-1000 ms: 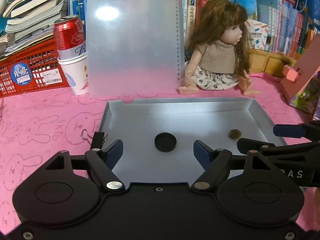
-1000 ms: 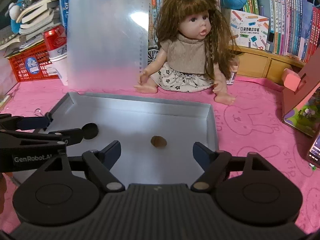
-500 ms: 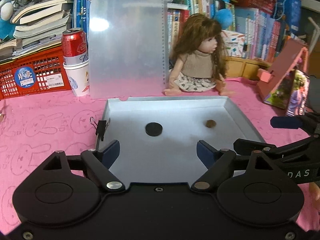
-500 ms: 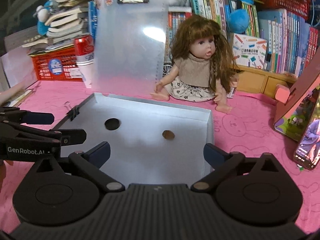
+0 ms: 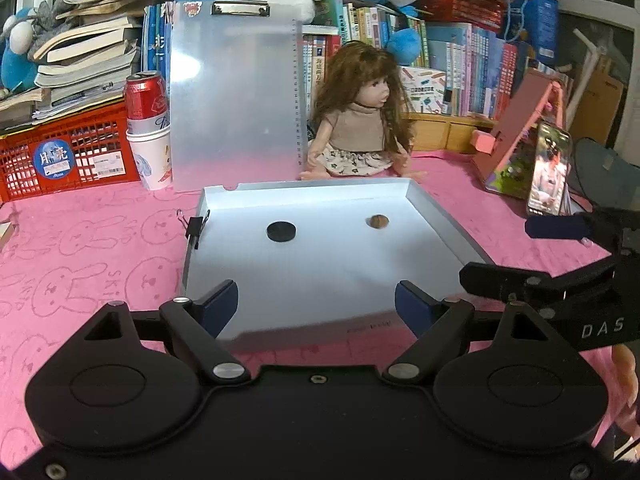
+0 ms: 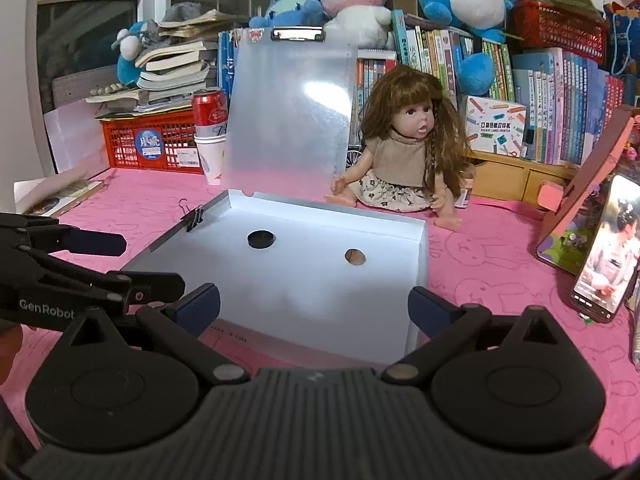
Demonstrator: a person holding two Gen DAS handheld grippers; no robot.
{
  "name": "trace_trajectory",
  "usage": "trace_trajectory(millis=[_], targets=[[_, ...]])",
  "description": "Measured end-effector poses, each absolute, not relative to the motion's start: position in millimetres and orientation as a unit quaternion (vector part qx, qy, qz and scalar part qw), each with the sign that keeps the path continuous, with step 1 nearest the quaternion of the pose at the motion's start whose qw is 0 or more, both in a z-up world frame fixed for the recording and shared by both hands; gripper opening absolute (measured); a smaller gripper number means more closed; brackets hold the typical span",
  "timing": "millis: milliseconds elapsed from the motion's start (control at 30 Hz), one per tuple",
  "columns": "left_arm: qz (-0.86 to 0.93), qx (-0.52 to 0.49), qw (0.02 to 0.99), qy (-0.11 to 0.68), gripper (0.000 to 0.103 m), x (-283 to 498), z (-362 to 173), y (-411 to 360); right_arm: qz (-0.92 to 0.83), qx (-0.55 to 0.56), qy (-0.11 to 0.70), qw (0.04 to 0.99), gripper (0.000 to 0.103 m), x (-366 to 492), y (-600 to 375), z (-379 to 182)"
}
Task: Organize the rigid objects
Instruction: 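Withdraw both grippers from the box back toward the remaining items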
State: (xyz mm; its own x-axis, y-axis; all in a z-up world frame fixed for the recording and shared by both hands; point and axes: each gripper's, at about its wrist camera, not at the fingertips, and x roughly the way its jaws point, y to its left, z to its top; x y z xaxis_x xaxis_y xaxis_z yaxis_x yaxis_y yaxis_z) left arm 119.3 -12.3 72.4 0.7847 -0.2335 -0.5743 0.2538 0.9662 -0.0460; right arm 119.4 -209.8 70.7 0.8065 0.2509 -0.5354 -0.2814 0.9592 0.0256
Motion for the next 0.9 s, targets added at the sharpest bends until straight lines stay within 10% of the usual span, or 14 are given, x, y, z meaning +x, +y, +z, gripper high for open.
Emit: trace_trajectory(millis=[900], targets=[[-0.097,0.004,0.949,0.301,0.087,22.5,26.5,8.2,0.098,-0.024,0.24,0.965,0.103,20.0,-227.3,23.0]])
